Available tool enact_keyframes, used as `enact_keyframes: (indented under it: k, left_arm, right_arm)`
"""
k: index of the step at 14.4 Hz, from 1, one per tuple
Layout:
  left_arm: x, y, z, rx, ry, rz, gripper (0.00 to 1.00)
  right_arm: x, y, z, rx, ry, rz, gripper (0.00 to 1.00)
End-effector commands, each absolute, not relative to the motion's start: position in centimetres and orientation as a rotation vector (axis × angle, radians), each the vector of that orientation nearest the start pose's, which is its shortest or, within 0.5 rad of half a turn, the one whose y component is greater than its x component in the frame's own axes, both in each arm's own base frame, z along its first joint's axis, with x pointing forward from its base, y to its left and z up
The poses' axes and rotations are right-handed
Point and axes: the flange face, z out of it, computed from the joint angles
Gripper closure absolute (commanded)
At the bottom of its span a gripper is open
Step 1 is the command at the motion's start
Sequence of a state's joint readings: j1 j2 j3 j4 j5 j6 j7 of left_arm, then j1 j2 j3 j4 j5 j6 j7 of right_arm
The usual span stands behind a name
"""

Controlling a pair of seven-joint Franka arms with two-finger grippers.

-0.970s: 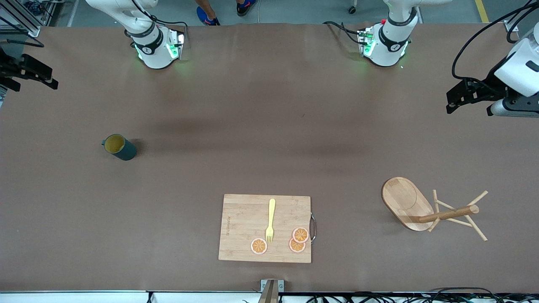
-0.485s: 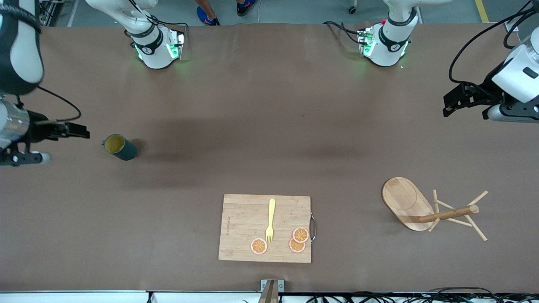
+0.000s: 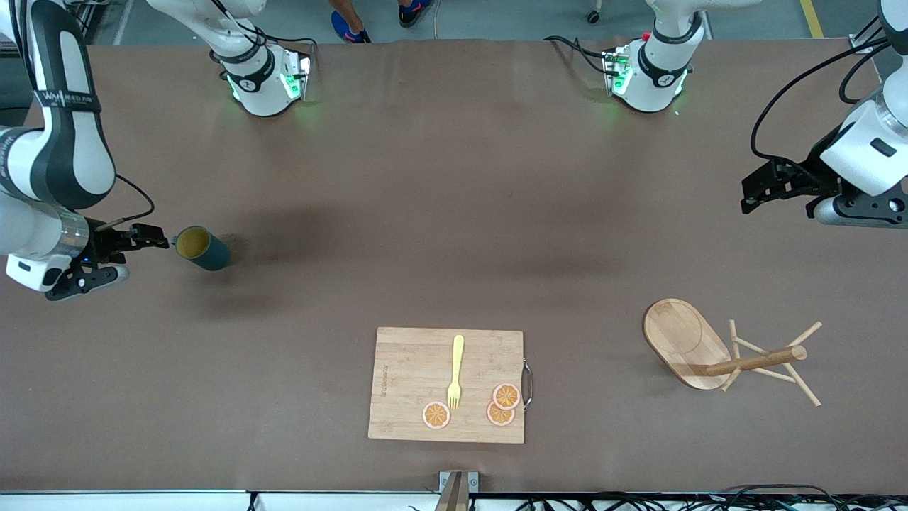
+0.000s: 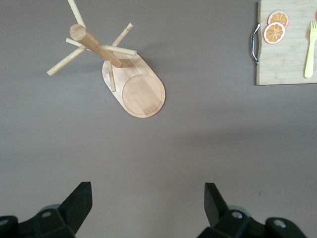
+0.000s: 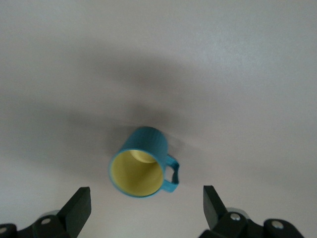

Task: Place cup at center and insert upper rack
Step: 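Reach the right gripper to the teal mug and grasp its wall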

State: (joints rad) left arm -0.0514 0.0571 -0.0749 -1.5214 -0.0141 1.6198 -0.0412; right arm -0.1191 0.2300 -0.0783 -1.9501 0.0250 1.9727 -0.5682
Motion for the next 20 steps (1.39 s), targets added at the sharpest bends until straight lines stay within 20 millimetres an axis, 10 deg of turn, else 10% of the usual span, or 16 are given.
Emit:
enact_keyframes:
  k: [1,11,20]
  left_arm:
    - [57.4,-7.2,62.8,-3.174,0.130,-0.086,0.00]
    - [57.2,-7.1,62.9,-3.171,0.121,-0.081,0.00]
    - [57.4,-5.7,62.7,-3.176,0.099,-0.075,0.00]
  right_arm:
    - [53.7,-11.9,31.7,-2.949,-0.741,0.221,0.00]
    - [52.1,-11.6,25.7,-2.906,-1.019,0.117,0.02]
    - [52.0,-9.4,23.1,-2.860,-1.071,0.183,0.23]
